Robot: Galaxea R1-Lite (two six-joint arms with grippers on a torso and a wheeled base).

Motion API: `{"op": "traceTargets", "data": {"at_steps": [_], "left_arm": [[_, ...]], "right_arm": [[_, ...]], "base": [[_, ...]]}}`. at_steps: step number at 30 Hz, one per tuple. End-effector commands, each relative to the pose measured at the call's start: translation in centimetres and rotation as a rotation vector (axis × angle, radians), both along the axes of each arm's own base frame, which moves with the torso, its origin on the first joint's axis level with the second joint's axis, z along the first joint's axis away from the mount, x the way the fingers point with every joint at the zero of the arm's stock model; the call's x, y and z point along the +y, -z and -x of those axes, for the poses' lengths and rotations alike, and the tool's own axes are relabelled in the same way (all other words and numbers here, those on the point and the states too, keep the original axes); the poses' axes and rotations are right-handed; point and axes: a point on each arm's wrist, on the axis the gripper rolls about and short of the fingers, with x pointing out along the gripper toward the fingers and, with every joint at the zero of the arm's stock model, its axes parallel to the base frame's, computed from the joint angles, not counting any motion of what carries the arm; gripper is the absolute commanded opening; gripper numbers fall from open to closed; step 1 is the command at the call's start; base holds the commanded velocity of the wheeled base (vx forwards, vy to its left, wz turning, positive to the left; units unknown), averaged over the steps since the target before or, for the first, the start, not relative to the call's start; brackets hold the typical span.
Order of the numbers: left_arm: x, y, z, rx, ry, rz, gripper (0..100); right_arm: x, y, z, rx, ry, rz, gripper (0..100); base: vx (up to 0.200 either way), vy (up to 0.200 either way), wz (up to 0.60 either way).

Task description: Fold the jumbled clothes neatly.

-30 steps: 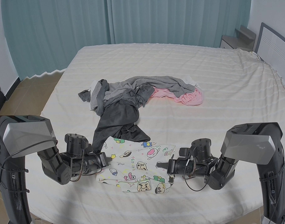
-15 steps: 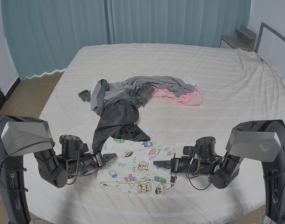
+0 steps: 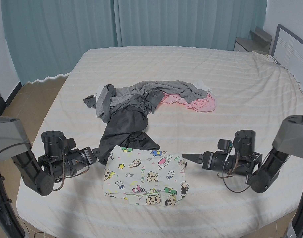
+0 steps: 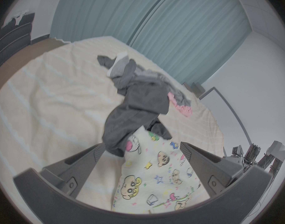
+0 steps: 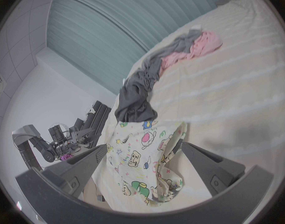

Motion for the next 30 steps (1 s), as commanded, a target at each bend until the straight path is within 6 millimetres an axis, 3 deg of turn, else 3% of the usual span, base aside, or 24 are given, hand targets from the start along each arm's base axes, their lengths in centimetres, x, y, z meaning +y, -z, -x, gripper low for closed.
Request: {"op": "traceTargets", "data": {"at_steps": [1,5,12,15,17,22,25,27,30], "left_arm": [[1.2,-7.2,5.9,-0.208,-0.011,0.034,100],[2.0,-10.2,10.9,-0.278,-0.025,0.043,100],[3.5,-12.6,19.0,-0.358,-0.068,0.047,100],[3.9,-12.4,21.3,-0.354,-0.07,0.041,100],[4.5,-11.7,24.8,-0.378,-0.055,0.007,100],[5.3,-9.3,29.3,-0.36,-0.038,-0.001,100],[5.5,-8.3,30.8,-0.363,-0.044,-0.008,100],[5.8,-7.1,32.5,-0.406,-0.09,-0.037,100],[6.1,-6.0,32.9,-0.394,-0.229,-0.142,100]], "right_arm": [[-4.2,-7.5,5.9,-0.156,0.132,-0.036,100],[-6.3,-10.3,10.2,-0.22,0.228,-0.03,100],[-8.9,-11.9,16.7,-0.285,0.355,0.047,100],[-9.6,-12.2,18.4,-0.303,0.393,0.066,100],[-10.7,-12.0,21.4,-0.326,0.434,0.082,100],[-12.6,-9.9,26.1,-0.357,0.497,0.157,100],[-13.2,-9.2,27.6,-0.382,0.545,0.196,100],[-13.8,-8.2,29.7,-0.425,0.622,0.221,100],[-13.8,-7.2,31.4,-0.465,0.639,0.231,100]], "base": [[0.0,0.0,0.0],[0.0,0.0,0.0],[0.0,0.0,0.0],[0.0,0.0,0.0],[0.0,0.0,0.0],[0.0,0.0,0.0],[0.0,0.0,0.0],[0.0,0.0,0.0],[0.0,0.0,0.0]]}}
